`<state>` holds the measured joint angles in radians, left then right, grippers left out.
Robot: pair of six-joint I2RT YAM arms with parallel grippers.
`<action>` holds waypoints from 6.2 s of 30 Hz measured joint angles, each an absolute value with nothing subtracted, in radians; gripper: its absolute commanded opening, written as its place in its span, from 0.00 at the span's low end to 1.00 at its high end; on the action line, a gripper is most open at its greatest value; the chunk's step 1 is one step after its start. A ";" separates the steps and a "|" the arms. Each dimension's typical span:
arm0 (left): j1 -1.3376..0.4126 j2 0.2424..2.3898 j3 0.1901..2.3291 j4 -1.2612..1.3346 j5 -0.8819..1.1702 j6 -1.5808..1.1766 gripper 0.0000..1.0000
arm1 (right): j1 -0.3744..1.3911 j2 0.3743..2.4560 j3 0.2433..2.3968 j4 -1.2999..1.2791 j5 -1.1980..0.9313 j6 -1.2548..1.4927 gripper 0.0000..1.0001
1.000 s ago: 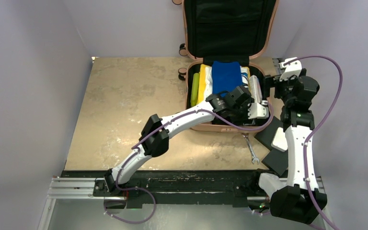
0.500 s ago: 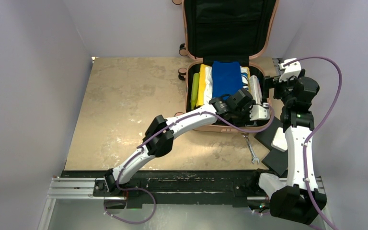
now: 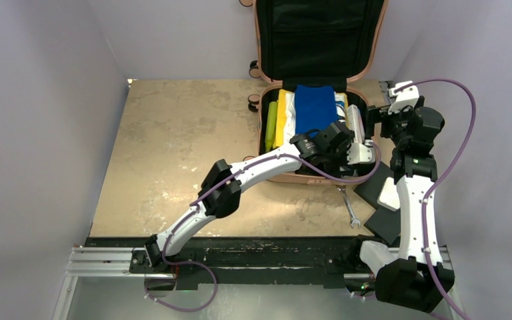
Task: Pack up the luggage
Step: Place the makeup in the luggage, then close the luggage at the center of the board.
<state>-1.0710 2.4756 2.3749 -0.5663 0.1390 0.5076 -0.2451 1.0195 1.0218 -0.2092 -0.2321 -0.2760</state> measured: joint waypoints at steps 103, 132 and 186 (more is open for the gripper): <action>-0.340 2.682 2.805 0.113 0.215 -0.355 0.40 | -0.230 1.341 1.108 -0.137 -0.347 -0.139 0.99; -0.396 2.735 2.837 0.186 0.034 -0.194 0.00 | -0.230 1.339 1.108 -0.133 -0.320 -0.137 0.99; -0.497 1.747 1.629 -0.275 0.179 -0.300 0.00 | -0.289 1.290 1.029 -0.033 0.586 0.119 0.99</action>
